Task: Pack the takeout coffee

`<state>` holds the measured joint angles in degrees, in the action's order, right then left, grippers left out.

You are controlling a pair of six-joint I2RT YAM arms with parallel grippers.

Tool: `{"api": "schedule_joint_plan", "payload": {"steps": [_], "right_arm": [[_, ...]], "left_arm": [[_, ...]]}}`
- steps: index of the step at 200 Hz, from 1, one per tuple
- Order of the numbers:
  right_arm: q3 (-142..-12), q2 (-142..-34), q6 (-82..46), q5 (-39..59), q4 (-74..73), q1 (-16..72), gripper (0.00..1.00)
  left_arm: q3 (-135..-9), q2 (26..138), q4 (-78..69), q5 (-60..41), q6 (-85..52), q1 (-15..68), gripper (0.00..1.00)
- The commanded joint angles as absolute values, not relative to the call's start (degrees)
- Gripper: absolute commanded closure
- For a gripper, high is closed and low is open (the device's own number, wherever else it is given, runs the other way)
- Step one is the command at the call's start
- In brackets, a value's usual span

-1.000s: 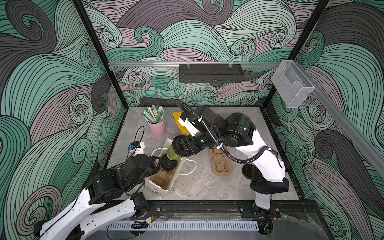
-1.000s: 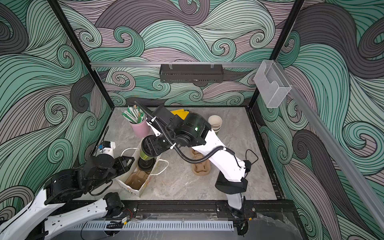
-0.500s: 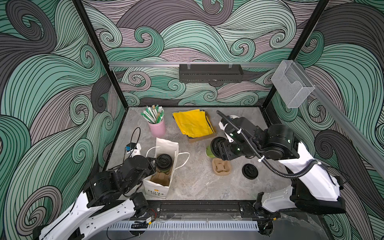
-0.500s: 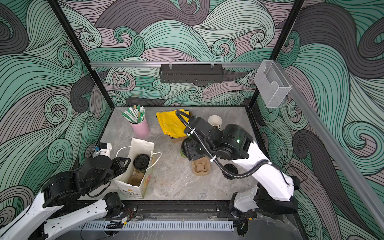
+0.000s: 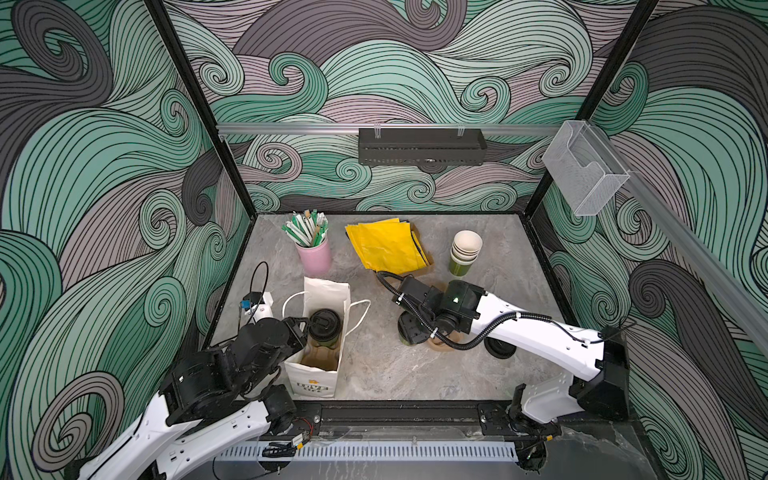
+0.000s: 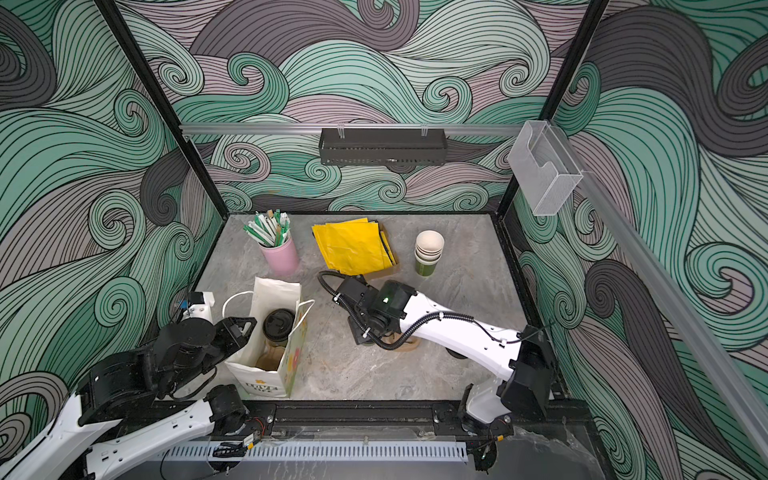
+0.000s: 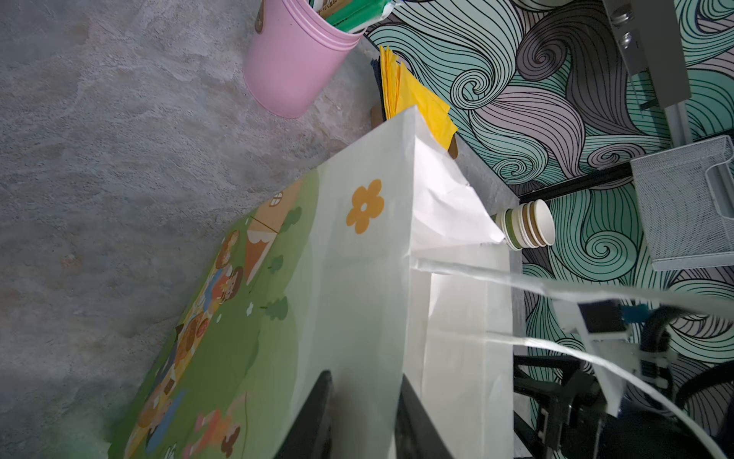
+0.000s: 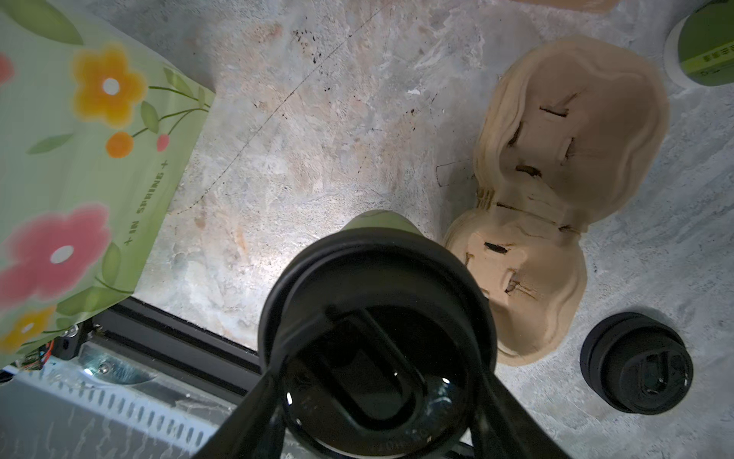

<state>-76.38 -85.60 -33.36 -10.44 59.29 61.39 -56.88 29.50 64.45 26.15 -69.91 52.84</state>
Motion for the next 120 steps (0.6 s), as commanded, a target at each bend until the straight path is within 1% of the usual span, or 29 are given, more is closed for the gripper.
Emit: {"api": "schedule_joint_plan", "payload": {"steps": [1,40,68,82,104,120], "right_arm": [[-75.18,-86.84,-34.44,-11.06,54.94,61.37,0.37],[-73.48,-88.98,-34.72,-11.26,53.80,61.35,0.36],[-74.00,-90.95,-34.38,-10.42,53.79,61.39,0.33],[-74.43,-91.46,-34.48,-10.11,54.16,61.43,0.28],[-75.14,-90.45,-34.93,-10.30,55.01,61.39,0.15],[-75.65,-88.62,-35.64,-10.36,55.70,61.38,0.09]], "left_arm": [[-56.69,28.77,65.13,27.07,-70.47,52.34,0.66],[-56.69,28.31,65.42,27.07,-70.55,52.38,0.62],[-56.69,28.21,65.73,27.00,-70.57,52.38,0.62],[-56.69,28.07,65.79,27.00,-70.60,52.37,0.61],[-56.86,27.87,66.01,27.16,-70.61,52.37,0.60],[-56.83,27.75,66.05,27.22,-70.66,52.33,0.59]]}}
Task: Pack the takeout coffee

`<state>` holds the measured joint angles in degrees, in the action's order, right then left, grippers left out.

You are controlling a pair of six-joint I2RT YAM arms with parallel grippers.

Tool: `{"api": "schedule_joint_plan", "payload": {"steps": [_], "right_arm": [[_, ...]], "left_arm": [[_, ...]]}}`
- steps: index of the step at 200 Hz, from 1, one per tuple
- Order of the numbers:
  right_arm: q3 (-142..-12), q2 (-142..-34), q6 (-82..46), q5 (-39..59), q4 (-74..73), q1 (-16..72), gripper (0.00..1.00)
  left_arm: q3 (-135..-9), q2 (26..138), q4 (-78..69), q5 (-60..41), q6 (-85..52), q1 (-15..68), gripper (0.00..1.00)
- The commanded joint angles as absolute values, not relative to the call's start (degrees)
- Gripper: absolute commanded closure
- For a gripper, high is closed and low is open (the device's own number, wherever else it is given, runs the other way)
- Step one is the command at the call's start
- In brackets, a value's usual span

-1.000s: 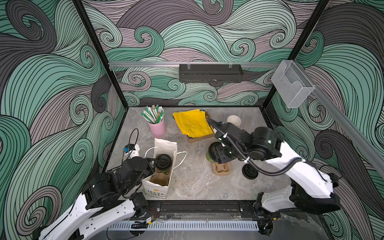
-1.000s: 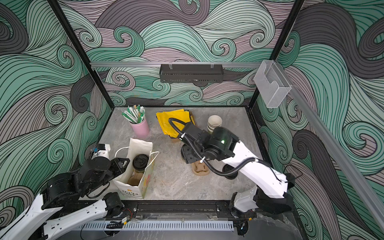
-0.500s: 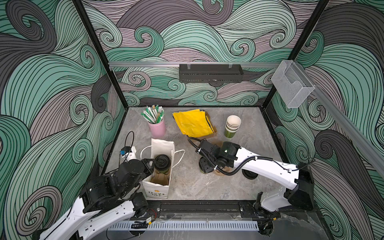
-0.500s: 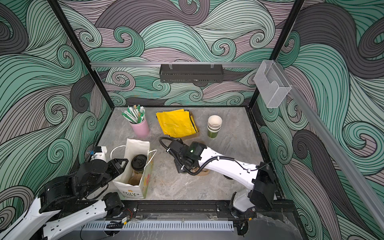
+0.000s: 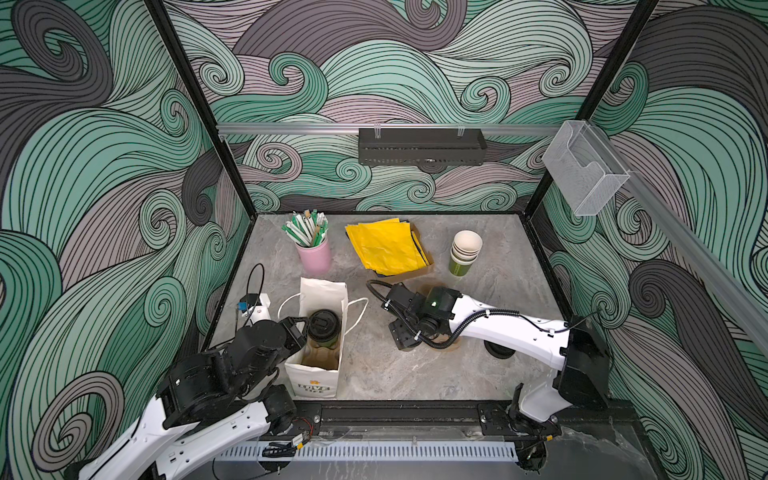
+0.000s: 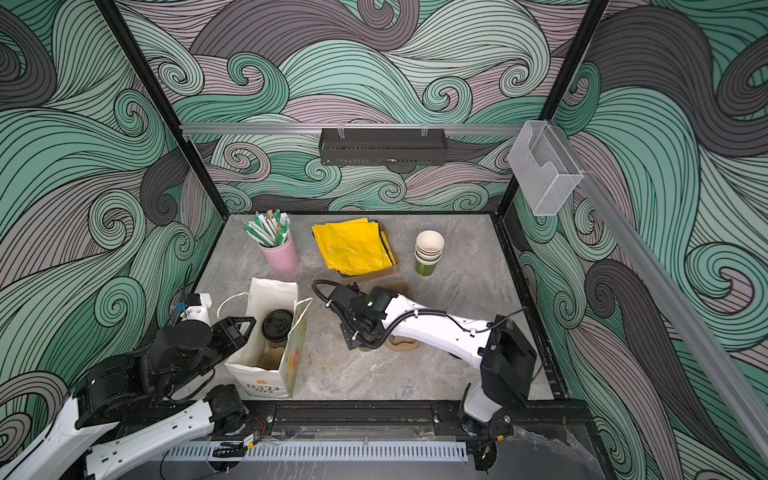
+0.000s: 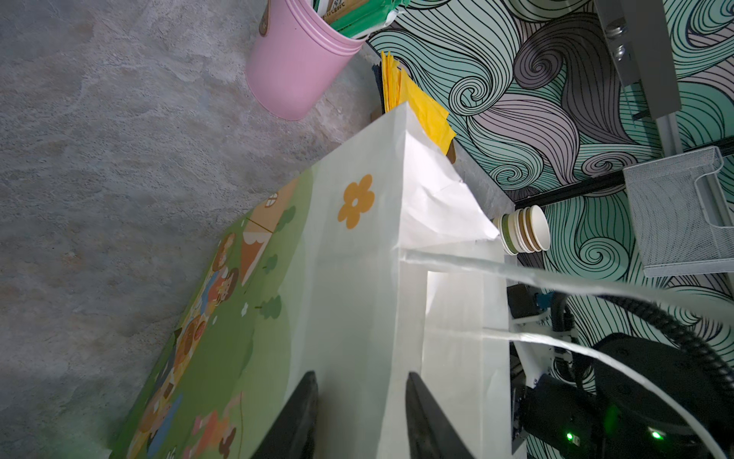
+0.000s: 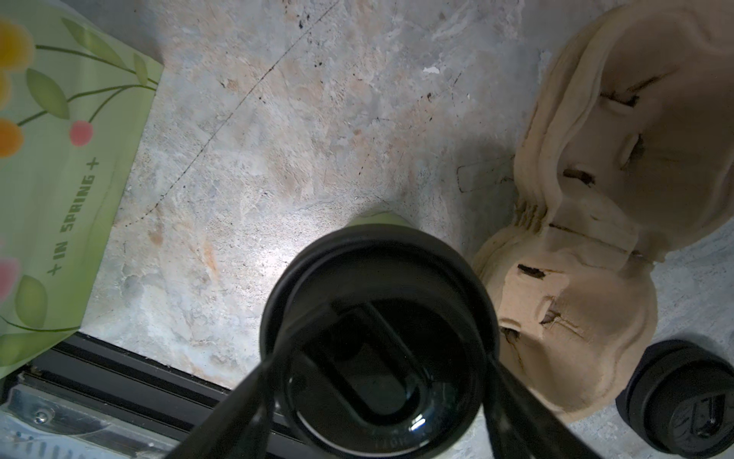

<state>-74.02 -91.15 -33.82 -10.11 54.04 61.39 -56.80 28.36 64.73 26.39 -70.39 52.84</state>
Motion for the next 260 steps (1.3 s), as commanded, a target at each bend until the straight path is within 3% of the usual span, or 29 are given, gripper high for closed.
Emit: {"api": "schedule_joint_plan", "payload": {"steps": [1,39,78,115,144,201,225,260], "right_arm": [[-75.66,-88.52,-35.66,-10.37,55.71,61.36,0.09],[-80.94,-83.27,-38.05,-8.85,60.61,61.19,0.03],[-89.38,-79.19,-44.16,-4.40,58.89,60.03,0.09],[-93.79,-82.76,-47.84,4.18,48.91,61.43,0.12],[-96.48,-85.51,-48.59,6.49,44.19,63.79,0.08],[-101.98,-93.70,-47.20,7.56,47.35,66.33,0.08],[-103.98,-97.55,-46.81,8.33,48.92,66.39,0.14],[-108.92,-102.29,-45.62,7.00,53.25,66.54,0.35]], "left_arm": [[-56.85,27.72,66.03,27.24,-70.66,52.36,0.59],[-56.87,27.77,65.58,27.07,-70.21,52.38,0.57],[-56.87,27.69,65.24,26.41,-69.62,52.38,0.57],[-57.08,27.77,65.05,26.43,-69.30,52.34,0.56],[-57.22,27.77,64.80,26.54,-69.08,52.36,0.55],[-57.86,27.77,65.13,26.64,-68.78,52.34,0.54],[-57.91,27.70,65.54,26.51,-68.73,52.39,0.54],[-58.01,27.34,65.84,26.70,-68.82,52.38,0.54]]}}
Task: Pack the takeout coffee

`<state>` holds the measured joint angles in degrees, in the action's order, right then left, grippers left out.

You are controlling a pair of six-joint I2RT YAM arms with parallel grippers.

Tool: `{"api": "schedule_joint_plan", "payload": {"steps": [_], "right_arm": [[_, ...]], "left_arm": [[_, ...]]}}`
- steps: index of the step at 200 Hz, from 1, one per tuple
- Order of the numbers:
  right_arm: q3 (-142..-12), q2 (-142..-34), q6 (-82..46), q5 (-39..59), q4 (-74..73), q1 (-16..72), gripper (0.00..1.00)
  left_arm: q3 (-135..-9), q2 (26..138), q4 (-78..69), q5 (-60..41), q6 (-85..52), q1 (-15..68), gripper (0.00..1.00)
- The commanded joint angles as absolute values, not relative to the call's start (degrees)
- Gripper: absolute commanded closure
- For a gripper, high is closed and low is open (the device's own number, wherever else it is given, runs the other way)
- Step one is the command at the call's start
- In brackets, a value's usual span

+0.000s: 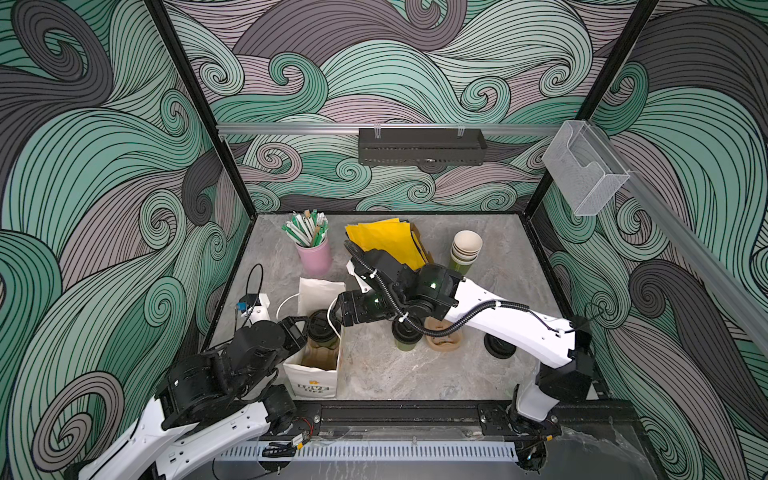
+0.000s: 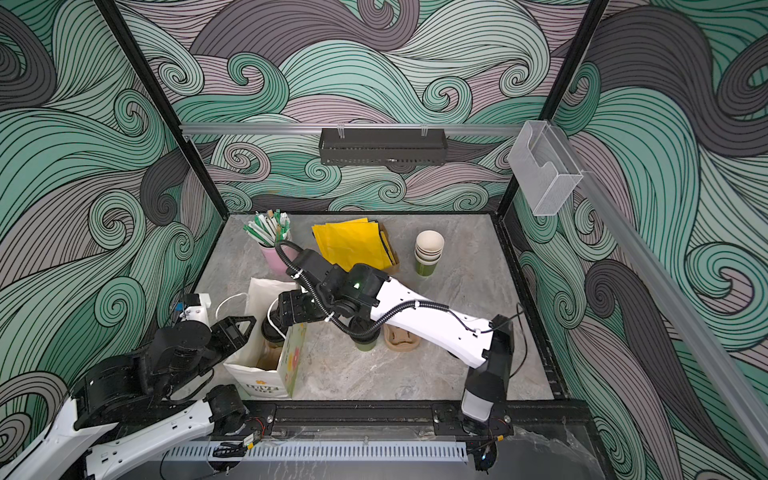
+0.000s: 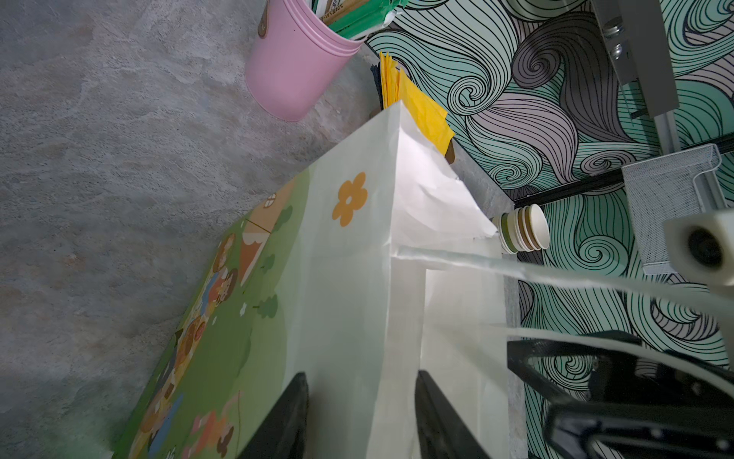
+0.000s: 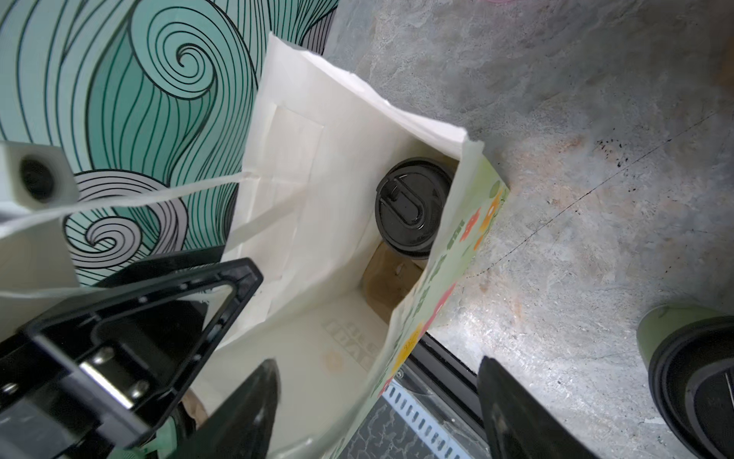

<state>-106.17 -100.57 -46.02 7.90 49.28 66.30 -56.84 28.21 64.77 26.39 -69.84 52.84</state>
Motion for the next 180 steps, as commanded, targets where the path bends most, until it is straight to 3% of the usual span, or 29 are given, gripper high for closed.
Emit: {"api": "schedule_joint_plan", "payload": {"steps": [1,25,50,77,110,180], "right_arm": [[-108.92,-102.29,-45.62,7.00,53.25,66.54,0.35],[-110.23,-103.77,-45.44,5.80,54.89,66.53,0.52],[-111.42,-104.24,-45.69,3.67,56.41,66.58,0.80],[-112.12,-104.07,-45.70,1.77,57.17,66.21,0.94],[-113.41,-103.65,-44.99,-0.05,58.59,64.67,1.00],[-116.14,-104.19,-39.40,-1.22,63.75,60.57,1.00]], "left_arm": [[-58.01,27.34,65.83,26.71,-68.82,52.34,0.54],[-58.02,27.38,65.32,26.45,-68.53,52.33,0.54],[-57.88,27.35,63.47,25.29,-67.12,52.39,0.50],[-58.02,27.38,62.48,23.59,-65.42,52.36,0.42],[-58.18,28.43,60.96,19.97,-62.94,52.38,0.32],[-59.41,29.88,59.15,14.57,-58.75,52.40,0.18]]}}
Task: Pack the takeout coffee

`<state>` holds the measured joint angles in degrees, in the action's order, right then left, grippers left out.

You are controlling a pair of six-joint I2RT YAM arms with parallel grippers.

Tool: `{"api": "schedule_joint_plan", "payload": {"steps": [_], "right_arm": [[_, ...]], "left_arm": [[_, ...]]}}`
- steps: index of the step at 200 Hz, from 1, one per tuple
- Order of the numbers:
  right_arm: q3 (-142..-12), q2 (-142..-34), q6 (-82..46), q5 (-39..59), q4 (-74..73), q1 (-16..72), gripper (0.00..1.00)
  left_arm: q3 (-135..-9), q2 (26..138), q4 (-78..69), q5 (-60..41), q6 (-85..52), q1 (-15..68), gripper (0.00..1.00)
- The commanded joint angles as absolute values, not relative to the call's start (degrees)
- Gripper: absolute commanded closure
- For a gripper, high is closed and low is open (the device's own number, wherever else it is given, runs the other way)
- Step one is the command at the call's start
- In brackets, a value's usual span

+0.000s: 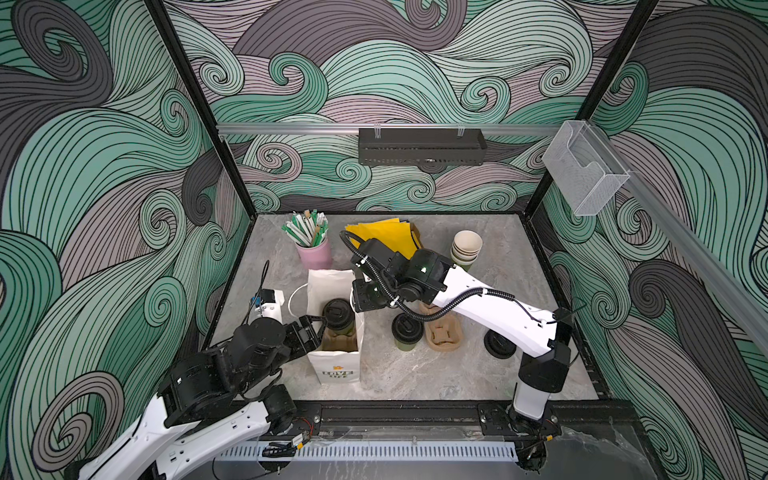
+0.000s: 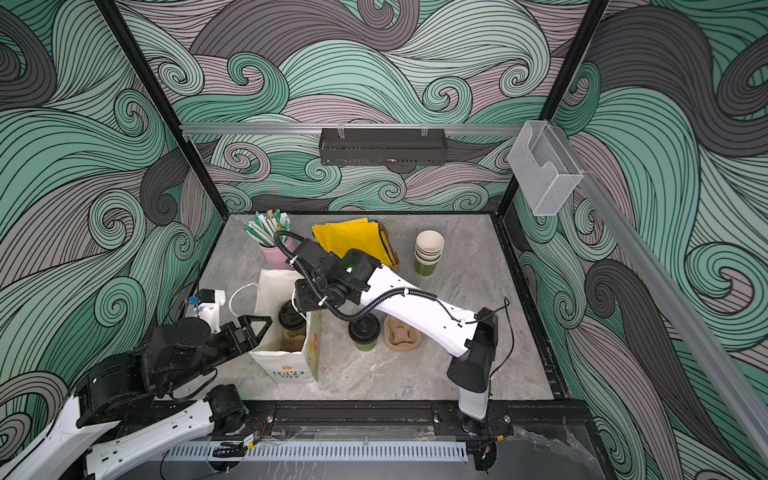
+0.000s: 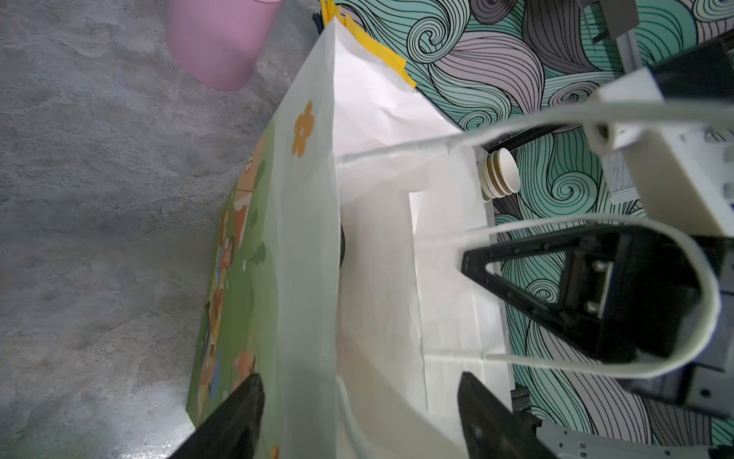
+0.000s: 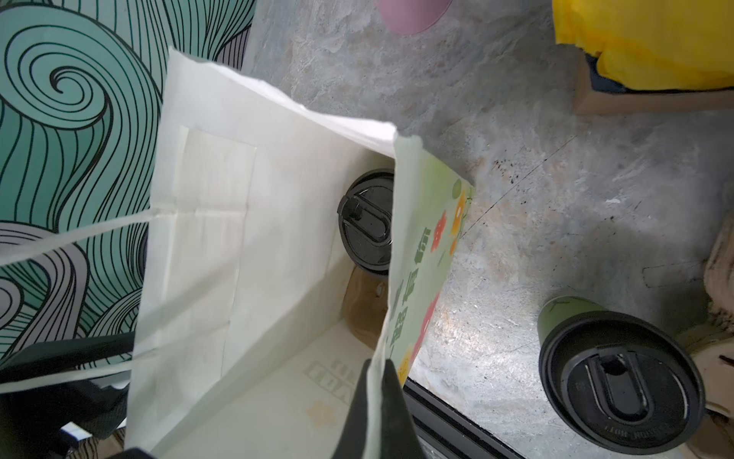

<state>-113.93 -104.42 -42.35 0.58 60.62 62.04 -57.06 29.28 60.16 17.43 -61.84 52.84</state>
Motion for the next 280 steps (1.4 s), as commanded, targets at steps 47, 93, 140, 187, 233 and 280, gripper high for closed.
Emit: {"api": "schedule_joint_plan", "payload": {"steps": [47,93,140,187,233,280], "right_arm": [[-120.22,-106.22,-34.04,0.36,67.99,57.77,1.00],[-127.36,-110.29,-25.08,5.66,74.63,54.90,1.00],[-137.64,-117.91,-16.01,11.23,82.18,53.53,1.00],[-144.62,-121.23,-12.52,13.31,85.35,51.46,1.00],[-147.85,-120.93,-16.45,10.53,85.34,50.54,0.63],[-143.88,-115.64,-20.75,7.33,86.39,49.48,0.42]], "left_arm": [[-62.57,30.21,61.50,15.15,-56.98,52.34,0.17],[-74.88,34.82,71.48,22.59,-55.69,52.38,0.17],[-81.63,40.56,74.27,25.63,-55.95,52.38,0.15],[-85.59,46.51,73.54,26.56,-53.53,52.02,0.13],[-89.38,52.02,72.28,18.28,-49.70,42.93,0.12],[-86.79,54.16,66.75,8.55,-48.17,37.37,0.20]]}}
